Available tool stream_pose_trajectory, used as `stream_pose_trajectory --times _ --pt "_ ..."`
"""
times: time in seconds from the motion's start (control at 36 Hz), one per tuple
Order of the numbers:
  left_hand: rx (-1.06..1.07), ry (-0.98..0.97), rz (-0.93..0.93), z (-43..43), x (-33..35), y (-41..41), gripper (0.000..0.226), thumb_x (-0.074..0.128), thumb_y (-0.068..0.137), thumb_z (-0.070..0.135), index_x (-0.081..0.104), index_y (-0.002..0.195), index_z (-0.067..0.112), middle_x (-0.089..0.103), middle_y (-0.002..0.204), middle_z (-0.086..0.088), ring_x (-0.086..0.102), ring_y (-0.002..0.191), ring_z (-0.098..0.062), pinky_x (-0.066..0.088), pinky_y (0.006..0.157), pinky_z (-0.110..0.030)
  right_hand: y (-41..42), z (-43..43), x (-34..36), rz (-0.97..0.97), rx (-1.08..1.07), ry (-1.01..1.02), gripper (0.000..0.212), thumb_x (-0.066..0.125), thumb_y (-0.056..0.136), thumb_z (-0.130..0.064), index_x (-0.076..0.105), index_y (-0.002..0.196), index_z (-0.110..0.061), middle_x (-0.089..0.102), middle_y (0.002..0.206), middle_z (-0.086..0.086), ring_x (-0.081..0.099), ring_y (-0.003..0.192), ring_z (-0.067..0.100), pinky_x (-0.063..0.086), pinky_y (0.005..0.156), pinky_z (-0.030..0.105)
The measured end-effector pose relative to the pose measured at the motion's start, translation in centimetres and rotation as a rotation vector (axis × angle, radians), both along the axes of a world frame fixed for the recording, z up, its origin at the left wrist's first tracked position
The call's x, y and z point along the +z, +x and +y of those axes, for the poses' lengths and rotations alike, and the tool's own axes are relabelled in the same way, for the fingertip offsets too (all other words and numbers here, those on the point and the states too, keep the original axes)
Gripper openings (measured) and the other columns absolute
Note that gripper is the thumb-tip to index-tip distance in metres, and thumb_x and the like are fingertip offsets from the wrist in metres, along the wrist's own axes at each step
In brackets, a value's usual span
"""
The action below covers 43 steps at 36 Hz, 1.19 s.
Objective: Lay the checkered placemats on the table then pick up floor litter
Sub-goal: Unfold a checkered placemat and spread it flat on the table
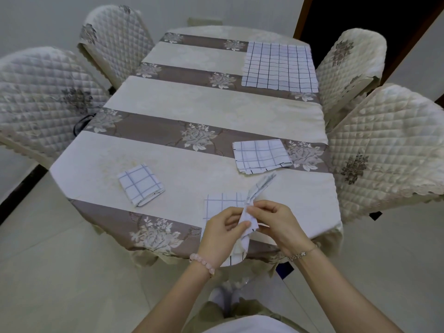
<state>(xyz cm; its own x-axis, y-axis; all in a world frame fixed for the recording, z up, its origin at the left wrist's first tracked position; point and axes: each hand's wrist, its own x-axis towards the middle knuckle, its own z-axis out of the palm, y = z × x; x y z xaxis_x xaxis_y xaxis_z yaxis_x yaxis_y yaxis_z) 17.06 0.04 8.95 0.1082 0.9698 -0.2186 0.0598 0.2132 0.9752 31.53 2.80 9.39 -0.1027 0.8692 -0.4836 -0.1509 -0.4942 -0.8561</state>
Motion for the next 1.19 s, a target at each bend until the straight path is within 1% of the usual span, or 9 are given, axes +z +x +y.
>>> stream_pose_trajectory --times 0.17,0.39,0.56,0.64,0.75,0.81,0.94,1.08,1.19 --pt "0.177 -0.032 -0.021 1.1 -0.5 -1.4 0.015 0.068 0.083 0.007 0.068 0.071 0.017 0.068 0.059 0.010 0.061 0.060 0.002 0.048 0.058 -0.012 1.1 0.3 -0.5 -0.017 0.017 0.002 0.006 0.069 0.083 -0.013 0.072 0.088 -0.010 0.071 0.080 0.002 0.065 0.072 0.011 0.053 0.063 0.023" --pt "0.437 -0.015 0.032 3.5 -0.7 -6.7 0.015 0.065 0.086 0.013 0.066 0.073 0.020 0.065 0.071 -0.001 0.057 0.067 -0.010 0.048 0.066 -0.024 5.4 1.9 -0.8 -0.076 -0.057 -0.019 0.008 0.059 0.091 -0.015 0.064 0.093 -0.009 0.061 0.087 0.006 0.057 0.079 0.018 0.053 0.070 0.030" --pt "0.465 0.009 0.249 5.5 -0.9 -10.3 0.008 0.062 0.089 0.020 0.064 0.086 0.013 0.063 0.075 0.010 0.055 0.069 0.001 0.043 0.054 -0.001 8.0 3.6 -1.6 -0.170 -0.140 -0.012 0.016 0.062 0.090 -0.021 0.070 0.100 -0.011 0.069 0.082 0.000 0.061 0.072 0.012 0.053 0.057 0.021" --pt "0.409 -0.043 0.307 6.3 -1.3 -11.7 0.012 0.062 0.089 0.025 0.064 0.093 0.014 0.063 0.078 0.010 0.056 0.073 0.001 0.044 0.060 -0.012 8.8 5.3 -2.0 -0.222 -0.184 -0.003 0.017 0.068 0.085 -0.022 0.071 0.099 -0.013 0.072 0.081 -0.004 0.063 0.071 0.010 0.052 0.057 0.022" --pt "0.384 -0.138 0.341 7.8 -1.8 -12.3 0.016 0.057 0.091 0.030 0.064 0.094 0.016 0.063 0.084 0.004 0.057 0.076 -0.011 0.042 0.059 -0.018 9.0 7.9 -2.4 -0.301 -0.201 0.036 0.012 0.070 0.083 -0.020 0.071 0.093 -0.014 0.070 0.102 0.005 0.063 0.093 0.016 0.052 0.085 0.033" --pt "0.354 -0.272 0.273 8.4 -2.2 -12.2 0.026 0.051 0.093 0.041 0.063 0.092 0.018 0.063 0.091 -0.005 0.059 0.076 -0.017 0.047 0.060 -0.024 8.7 9.1 -2.6 -0.337 -0.223 0.078 0.015 0.068 0.085 -0.015 0.070 0.099 -0.009 0.067 0.106 0.007 0.059 0.099 0.016 0.045 0.089 0.030" --pt "0.133 -0.567 -0.052 7.8 -4.7 -12.8 0.056 0.044 0.087 0.062 0.064 0.115 0.019 0.071 0.112 -0.007 0.067 0.104 -0.028 0.051 0.093 -0.047 9.1 11.2 -3.6 -0.427 -0.231 0.087 0.028 0.064 0.087 -0.011 0.066 0.113 0.002 0.063 0.110 0.009 0.054 0.104 0.015 0.038 0.089 0.025" --pt "0.142 -0.636 -0.077 5.5 -6.2 -12.0 0.053 0.063 0.087 0.028 0.051 0.129 -0.002 0.067 0.116 -0.018 0.066 0.105 -0.033 0.054 0.089 -0.044 10.6 11.7 -4.5 -0.485 -0.280 0.041 0.029 0.063 0.088 -0.008 0.064 0.114 0.005 0.062 0.123 0.017 0.053 0.120 0.027 0.038 0.092 0.027" --pt "0.120 -0.589 -0.045 3.5 -6.4 -11.9 0.030 0.056 0.091 0.005 0.058 0.120 -0.003 0.073 0.101 -0.012 0.069 0.096 -0.027 0.060 0.078 -0.034 11.3 11.2 -4.4 -0.721 -0.239 0.080 0.029 0.060 0.090 -0.012 0.063 0.117 -0.001 0.062 0.122 0.018 0.055 0.114 0.032 0.042 0.090 0.032"
